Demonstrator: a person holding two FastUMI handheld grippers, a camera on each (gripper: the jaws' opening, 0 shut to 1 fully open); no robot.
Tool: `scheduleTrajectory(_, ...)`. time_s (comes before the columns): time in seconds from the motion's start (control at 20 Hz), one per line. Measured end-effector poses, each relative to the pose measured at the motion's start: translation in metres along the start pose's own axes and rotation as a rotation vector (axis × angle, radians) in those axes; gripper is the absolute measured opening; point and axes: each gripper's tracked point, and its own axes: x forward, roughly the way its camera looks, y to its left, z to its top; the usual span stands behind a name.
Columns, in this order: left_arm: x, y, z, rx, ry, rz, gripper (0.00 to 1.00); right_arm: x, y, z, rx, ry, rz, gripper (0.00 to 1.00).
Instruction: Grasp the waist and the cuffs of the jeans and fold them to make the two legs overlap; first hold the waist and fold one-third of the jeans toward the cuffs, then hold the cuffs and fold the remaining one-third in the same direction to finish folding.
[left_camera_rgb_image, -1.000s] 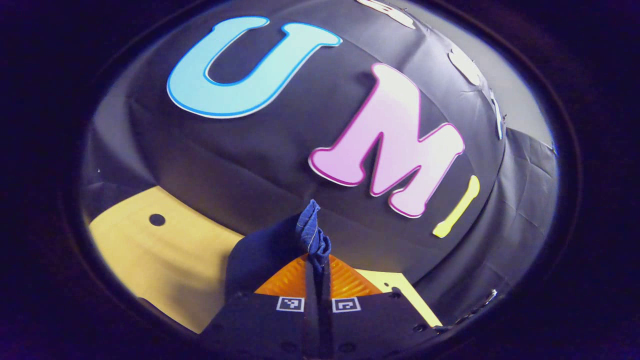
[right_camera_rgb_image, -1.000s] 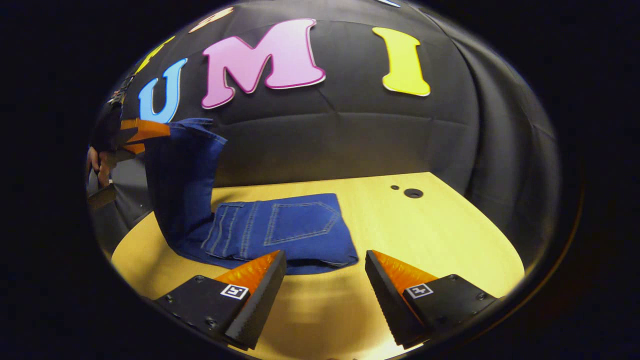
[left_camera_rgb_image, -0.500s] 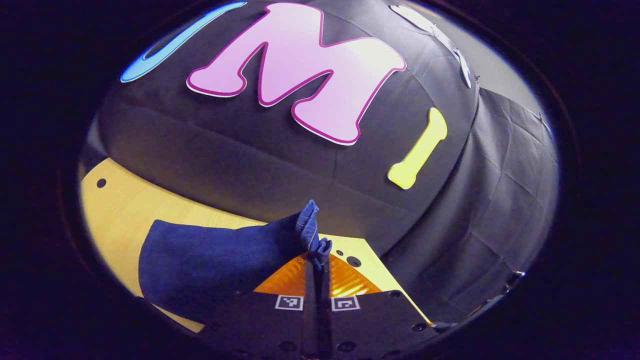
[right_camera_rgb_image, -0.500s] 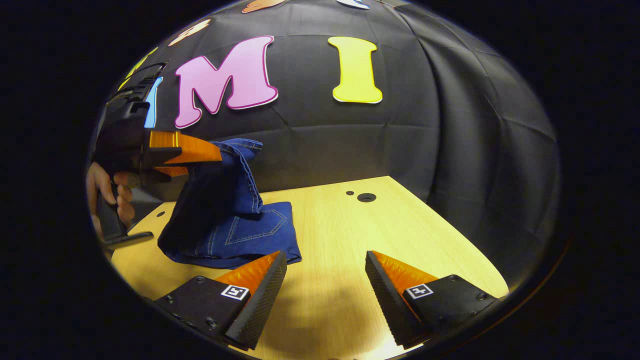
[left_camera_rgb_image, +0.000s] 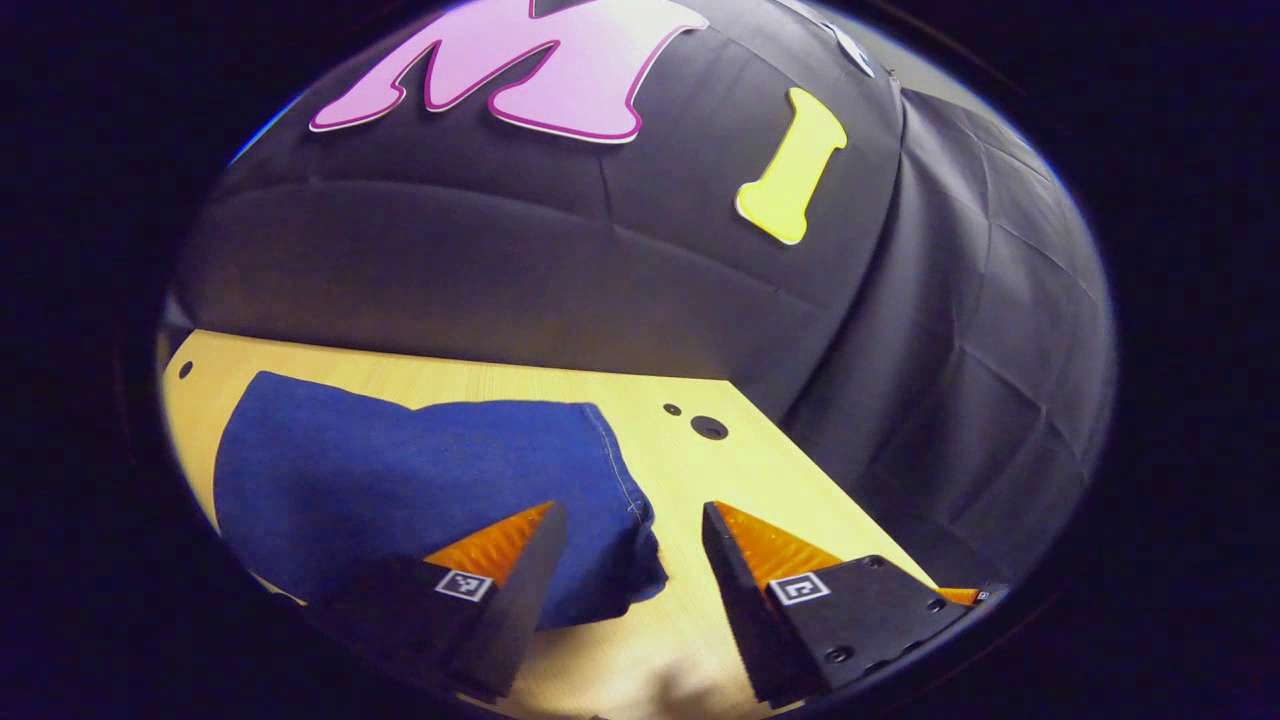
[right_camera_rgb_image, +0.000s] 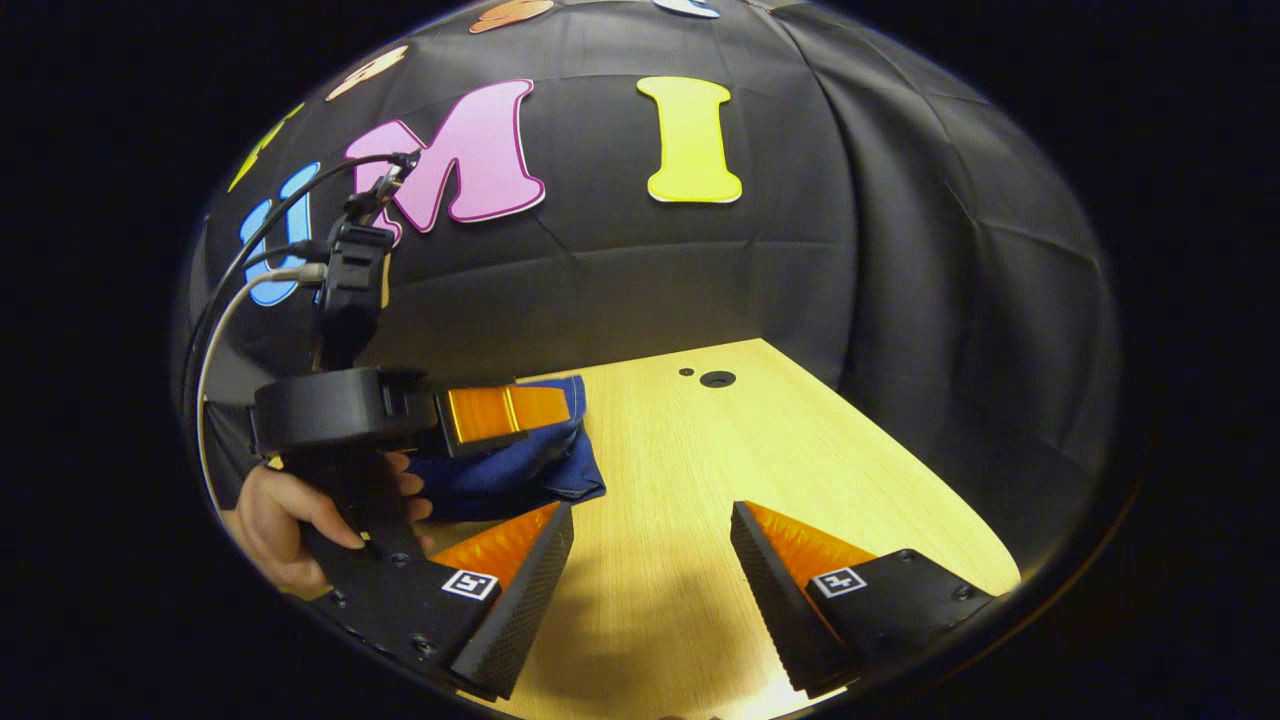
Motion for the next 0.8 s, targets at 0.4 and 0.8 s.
scheduleTrajectory(0.4,-0.195,0.066,0.066,0.223,-0.166,0.148,0.97,-0.069,0.039,0.067,-0.038,-0.091,0.034,0.97)
scheduleTrajectory(0.8,-0.409,0.118,0.131,0.142,-0.351,0.350,0.96,-0.177,0.127,0.157,-0.120,-0.240,0.139,0.97)
